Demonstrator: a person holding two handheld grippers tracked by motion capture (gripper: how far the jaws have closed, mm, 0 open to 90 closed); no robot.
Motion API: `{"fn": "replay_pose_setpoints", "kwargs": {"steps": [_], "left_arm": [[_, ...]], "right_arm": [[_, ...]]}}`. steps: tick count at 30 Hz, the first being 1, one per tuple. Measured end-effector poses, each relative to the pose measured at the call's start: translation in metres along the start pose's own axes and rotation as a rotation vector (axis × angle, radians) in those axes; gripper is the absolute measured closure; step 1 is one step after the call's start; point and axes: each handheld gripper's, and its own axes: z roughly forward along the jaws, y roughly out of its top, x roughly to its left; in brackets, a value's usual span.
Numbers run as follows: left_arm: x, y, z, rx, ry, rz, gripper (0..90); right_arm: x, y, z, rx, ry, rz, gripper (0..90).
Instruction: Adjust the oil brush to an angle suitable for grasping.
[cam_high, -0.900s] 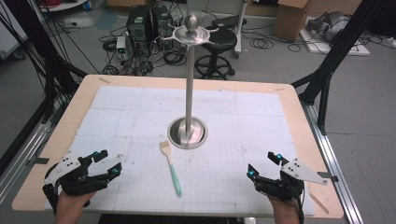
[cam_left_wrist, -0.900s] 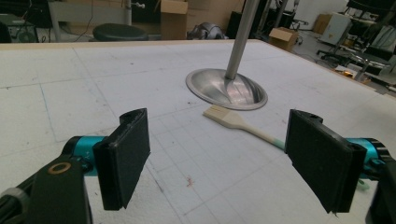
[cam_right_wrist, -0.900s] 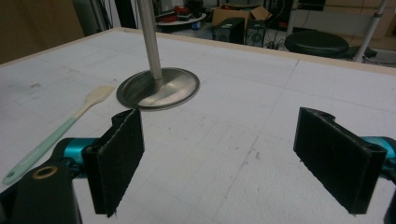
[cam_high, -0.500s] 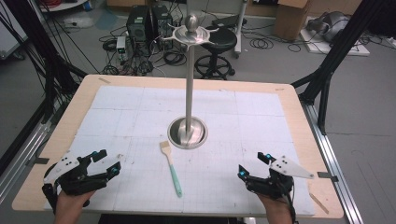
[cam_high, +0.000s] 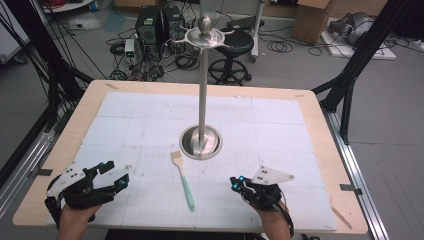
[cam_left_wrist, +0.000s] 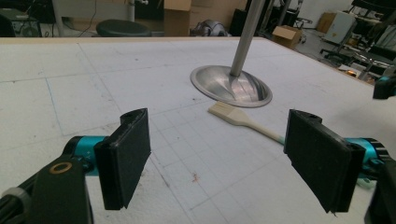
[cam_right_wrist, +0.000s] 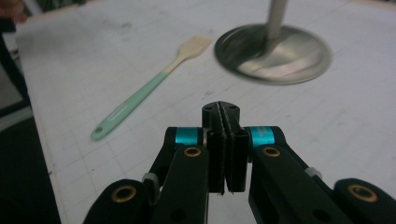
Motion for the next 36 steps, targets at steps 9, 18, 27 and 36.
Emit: {"fn": "replay_pose_setpoints", "kwargs": {"steps": [9,18,27,36], "left_arm": [[0.004,-0.001,-0.002,0.004,0.02,-0.01,23.9],[0.005,-0.001,-0.003,0.003,0.023,-0.021,24.1],[0.007,0.0,-0.003,0.004,0.029,-0.032,24.2],[0.009,-0.001,-0.004,0.016,0.028,-0.037,27.8]], "right_arm": [[0.026,0.008,0.056,0.153,0.158,-0.078,89.5],[0.051,0.013,0.088,0.231,0.241,-0.13,89.6],[0.065,0.022,0.107,0.233,0.269,-0.14,89.6],[0.087,0.035,0.137,0.21,0.307,-0.143,89.6]]}}
